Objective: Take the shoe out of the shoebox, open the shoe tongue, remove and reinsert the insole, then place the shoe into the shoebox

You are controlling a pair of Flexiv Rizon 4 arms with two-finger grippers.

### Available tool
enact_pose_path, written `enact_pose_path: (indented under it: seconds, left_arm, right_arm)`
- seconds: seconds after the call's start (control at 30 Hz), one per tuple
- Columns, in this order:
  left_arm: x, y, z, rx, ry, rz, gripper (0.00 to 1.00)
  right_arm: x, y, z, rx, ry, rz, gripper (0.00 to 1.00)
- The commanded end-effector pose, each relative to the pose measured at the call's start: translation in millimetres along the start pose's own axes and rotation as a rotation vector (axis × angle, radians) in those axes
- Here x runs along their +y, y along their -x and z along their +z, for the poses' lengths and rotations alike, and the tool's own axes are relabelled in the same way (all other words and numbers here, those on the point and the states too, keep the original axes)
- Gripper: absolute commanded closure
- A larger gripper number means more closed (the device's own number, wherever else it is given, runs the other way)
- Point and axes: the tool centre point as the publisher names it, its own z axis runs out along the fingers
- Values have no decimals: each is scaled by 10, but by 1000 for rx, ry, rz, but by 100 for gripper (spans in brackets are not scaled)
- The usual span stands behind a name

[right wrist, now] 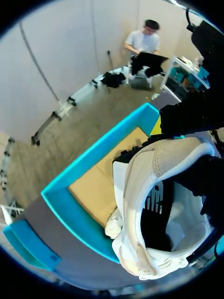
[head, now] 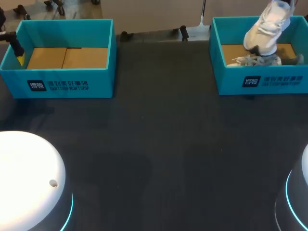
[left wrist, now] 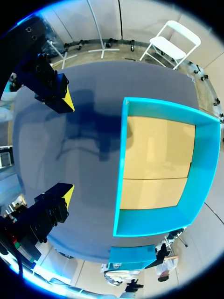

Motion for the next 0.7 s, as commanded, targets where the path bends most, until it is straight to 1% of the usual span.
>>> enact_pose_path:
  seconds: [0.03, 0.13, 0.37, 0.53, 0.7]
  left_arm:
    - [1, 2, -3, -1, 1, 0, 0]
    - [1, 2, -3, -1, 1, 0, 0]
    - [1, 2, -3, -1, 1, 0, 0]
    - [1, 2, -3, -1, 1, 0, 0]
    - [1, 2, -3, -1, 1, 0, 0]
  right_arm:
    - [-49, -42, -13, 4, -62, 304, 100]
    - [-89, -50, -23, 1, -66, 355, 100]
    - [-226, -8, -74, 29, -34, 451, 100]
    - [-293, 3, -102, 37, -40, 463, 100]
    - [-335, -10, -202, 52, -46, 479, 100]
